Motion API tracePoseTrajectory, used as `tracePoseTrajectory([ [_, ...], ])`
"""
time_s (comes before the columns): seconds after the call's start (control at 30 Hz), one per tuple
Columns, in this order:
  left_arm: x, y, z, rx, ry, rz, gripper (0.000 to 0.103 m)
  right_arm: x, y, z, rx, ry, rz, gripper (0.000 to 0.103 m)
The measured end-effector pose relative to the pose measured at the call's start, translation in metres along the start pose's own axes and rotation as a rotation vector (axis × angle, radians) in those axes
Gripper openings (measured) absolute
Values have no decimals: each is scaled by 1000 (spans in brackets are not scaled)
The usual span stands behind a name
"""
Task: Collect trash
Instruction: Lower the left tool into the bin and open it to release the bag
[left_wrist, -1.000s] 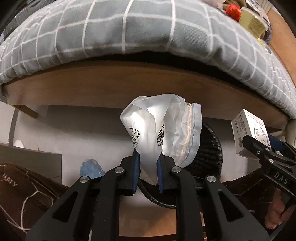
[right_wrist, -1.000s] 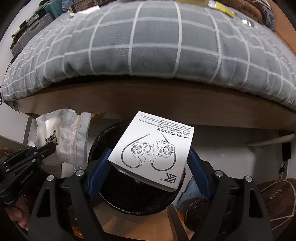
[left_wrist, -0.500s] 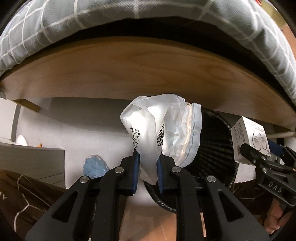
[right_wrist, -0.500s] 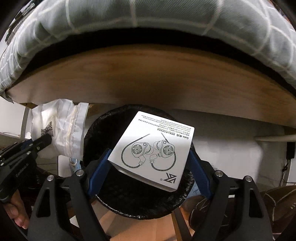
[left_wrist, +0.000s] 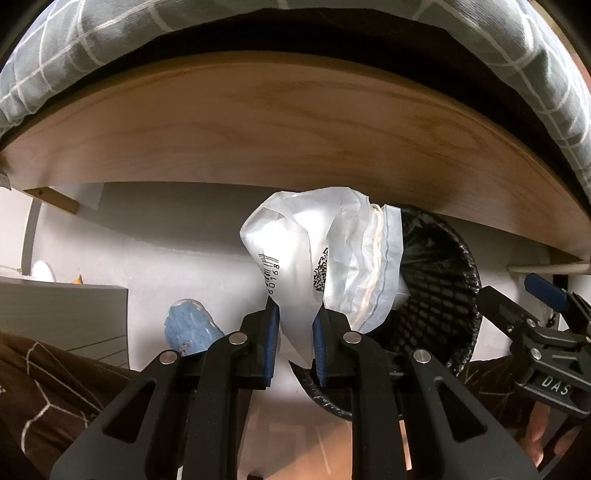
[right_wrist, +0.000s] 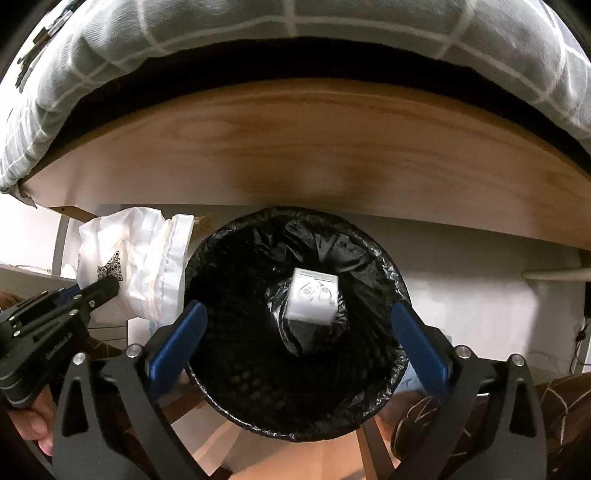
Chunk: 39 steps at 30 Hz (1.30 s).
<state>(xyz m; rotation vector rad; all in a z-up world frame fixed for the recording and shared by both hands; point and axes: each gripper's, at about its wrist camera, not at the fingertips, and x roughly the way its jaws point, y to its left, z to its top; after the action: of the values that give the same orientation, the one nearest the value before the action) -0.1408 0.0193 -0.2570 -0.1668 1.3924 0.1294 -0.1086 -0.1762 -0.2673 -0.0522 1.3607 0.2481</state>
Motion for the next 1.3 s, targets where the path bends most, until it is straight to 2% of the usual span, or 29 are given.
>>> tracePoseTrajectory([
  [0.17,3,-7,0,12,4,-24,16,-4,-8,2,9,-36,-35,96],
  [0.4,11,-37,-6,60,19,-67,16,-29,-48,-1,71,-70,-93,96],
  [0.7,21,-72,-7,117,21,-68,16,-50,-90,-9,106,-90,-138,96],
  [0.97,39,-89,-4,140,34,-63,16,-53,-100,-12,94,-107,-169,96],
  [1.3,50,-113,-6,183,44,-74,16,-44,-103,-13,123,-92,-155,96],
])
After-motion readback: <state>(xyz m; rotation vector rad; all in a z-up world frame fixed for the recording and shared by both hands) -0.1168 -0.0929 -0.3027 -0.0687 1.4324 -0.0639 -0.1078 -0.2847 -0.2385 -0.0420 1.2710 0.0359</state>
